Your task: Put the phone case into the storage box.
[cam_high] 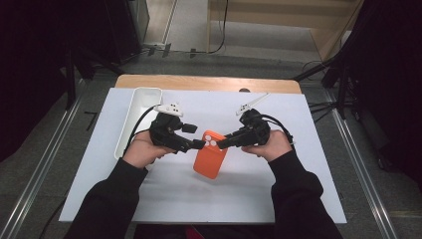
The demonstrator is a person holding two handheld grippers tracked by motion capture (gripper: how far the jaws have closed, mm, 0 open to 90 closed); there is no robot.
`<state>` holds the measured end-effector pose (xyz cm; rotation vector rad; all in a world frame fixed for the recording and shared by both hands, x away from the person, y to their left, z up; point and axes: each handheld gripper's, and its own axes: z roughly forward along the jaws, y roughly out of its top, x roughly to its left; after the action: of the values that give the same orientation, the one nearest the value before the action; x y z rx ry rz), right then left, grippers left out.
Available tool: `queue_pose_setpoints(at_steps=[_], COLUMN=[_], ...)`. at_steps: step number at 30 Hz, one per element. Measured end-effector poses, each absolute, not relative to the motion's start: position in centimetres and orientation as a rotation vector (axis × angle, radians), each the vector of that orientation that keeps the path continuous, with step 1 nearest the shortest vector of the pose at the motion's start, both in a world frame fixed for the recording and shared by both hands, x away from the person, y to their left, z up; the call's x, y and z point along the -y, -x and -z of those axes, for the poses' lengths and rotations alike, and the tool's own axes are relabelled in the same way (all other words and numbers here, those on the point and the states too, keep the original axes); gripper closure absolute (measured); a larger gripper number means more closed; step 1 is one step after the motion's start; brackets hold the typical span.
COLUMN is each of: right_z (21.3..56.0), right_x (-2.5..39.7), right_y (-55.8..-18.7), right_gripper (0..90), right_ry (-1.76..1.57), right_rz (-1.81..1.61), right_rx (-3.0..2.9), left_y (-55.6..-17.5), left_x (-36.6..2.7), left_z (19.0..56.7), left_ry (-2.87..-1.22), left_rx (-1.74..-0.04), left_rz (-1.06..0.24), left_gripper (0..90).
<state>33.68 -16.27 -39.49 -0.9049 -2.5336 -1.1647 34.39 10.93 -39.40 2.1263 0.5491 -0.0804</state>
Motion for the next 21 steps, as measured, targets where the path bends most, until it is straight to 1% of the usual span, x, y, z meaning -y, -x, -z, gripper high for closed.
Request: queue_pose_setpoints(at_steps=[3,10,14,21], right_z=[39.4,38.5,38.2,38.1], right_x=[16.3,16.3,16.3,16.9], right_y=[-33.6,-32.9,-32.8,-33.1], right_gripper=[74.1,74.1,74.1,74.1], right_ry=[0.956,1.016,1.065,1.169], right_rz=[1.149,1.173,1.163,1.153], right_rx=[2.54,2.56,2.549,2.505], left_y=[-34.6,-34.8,-35.0,-34.8], left_x=[-10.8,-11.1,-11.2,-11.2], left_z=[39.7,39.5,39.4,39.5], left_ry=[-2.1,-2.059,-2.032,-2.05], left_rx=[-0.576,-0.613,-0.639,-0.634], left_rz=[0.089,0.049,0.076,0.024], left_gripper=[29.8,29.7,29.7,29.7])
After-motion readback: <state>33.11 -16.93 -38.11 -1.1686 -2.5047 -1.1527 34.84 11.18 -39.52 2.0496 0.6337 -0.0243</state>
